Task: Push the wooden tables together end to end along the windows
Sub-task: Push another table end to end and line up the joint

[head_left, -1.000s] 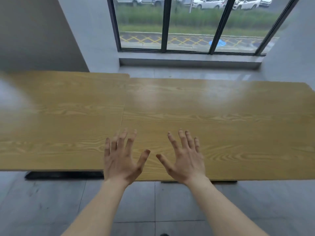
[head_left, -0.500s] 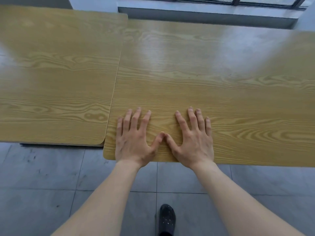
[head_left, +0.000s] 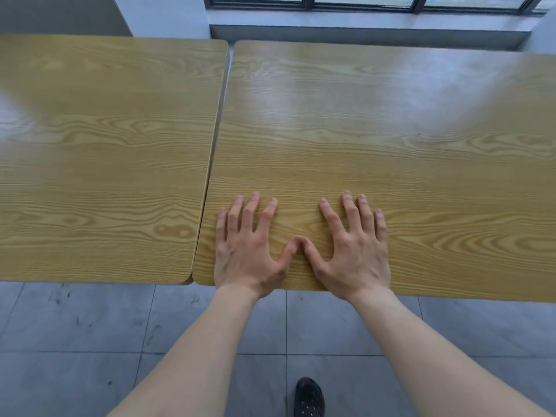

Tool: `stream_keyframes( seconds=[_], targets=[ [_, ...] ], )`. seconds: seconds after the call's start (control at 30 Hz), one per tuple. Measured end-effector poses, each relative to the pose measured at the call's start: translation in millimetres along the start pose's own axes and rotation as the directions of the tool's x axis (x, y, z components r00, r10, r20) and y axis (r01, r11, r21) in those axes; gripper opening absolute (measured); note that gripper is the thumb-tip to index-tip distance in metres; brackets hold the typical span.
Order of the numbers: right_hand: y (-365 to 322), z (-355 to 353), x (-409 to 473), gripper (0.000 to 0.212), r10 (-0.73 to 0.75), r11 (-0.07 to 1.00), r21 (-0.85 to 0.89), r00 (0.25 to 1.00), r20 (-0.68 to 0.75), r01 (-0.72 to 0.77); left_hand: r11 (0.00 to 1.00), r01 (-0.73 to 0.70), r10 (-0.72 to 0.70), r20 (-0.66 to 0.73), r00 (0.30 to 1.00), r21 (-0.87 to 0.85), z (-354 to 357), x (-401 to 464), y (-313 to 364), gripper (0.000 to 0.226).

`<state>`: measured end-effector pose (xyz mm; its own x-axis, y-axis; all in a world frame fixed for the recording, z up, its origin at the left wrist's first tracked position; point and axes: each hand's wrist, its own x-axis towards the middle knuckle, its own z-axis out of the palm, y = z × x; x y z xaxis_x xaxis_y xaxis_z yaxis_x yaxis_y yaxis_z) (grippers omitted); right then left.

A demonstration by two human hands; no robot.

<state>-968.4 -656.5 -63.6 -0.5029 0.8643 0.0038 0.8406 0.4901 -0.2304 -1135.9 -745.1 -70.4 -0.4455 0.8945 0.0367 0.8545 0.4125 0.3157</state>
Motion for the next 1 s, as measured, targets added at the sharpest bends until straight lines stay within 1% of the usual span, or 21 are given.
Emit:
stream_keyframes(
  seconds=[0.13,0.3,0.47,0.57,0.73,0.93,1.0],
  targets=[
    [0,0,5,0.083,0.000,1.000,0.016,1.000,-0.011,0.000,1.000,-0.005,0.005,-0.015,1.000,-0.009,1,5,0,0.080],
    [1,0,4,0.083,-0.008,1.000,0.011,1.000,0.001,0.008,1.000,-0.008,0.008,0.000,1.000,0.018,-3,4,1,0.081],
    [4,-25,12,0.084,0.003,0.997,0.080,0.999,0.041,-0.006,0.998,0.008,-0.009,0.006,1.000,0.059,-34,12,7,0.084],
    [5,-63,36,0.085,-0.001,0.994,0.108,1.000,0.007,0.000,0.998,0.006,-0.003,-0.043,0.999,0.062,-75,42,14,0.084],
    [-1,-128,94,0.086,-0.013,0.996,0.085,0.999,-0.029,0.015,0.998,0.000,0.007,-0.127,0.992,0.062,-140,97,24,0.082],
    [-33,-181,177,0.087,-0.043,0.997,0.055,0.997,-0.064,0.047,0.998,-0.028,0.038,-0.208,0.977,0.052,-200,181,16,0.084],
    [-46,-193,205,0.089,-0.025,0.998,0.062,0.996,-0.089,0.031,0.999,-0.042,0.049,-0.229,0.972,0.035,-214,212,8,0.083]
  ],
)
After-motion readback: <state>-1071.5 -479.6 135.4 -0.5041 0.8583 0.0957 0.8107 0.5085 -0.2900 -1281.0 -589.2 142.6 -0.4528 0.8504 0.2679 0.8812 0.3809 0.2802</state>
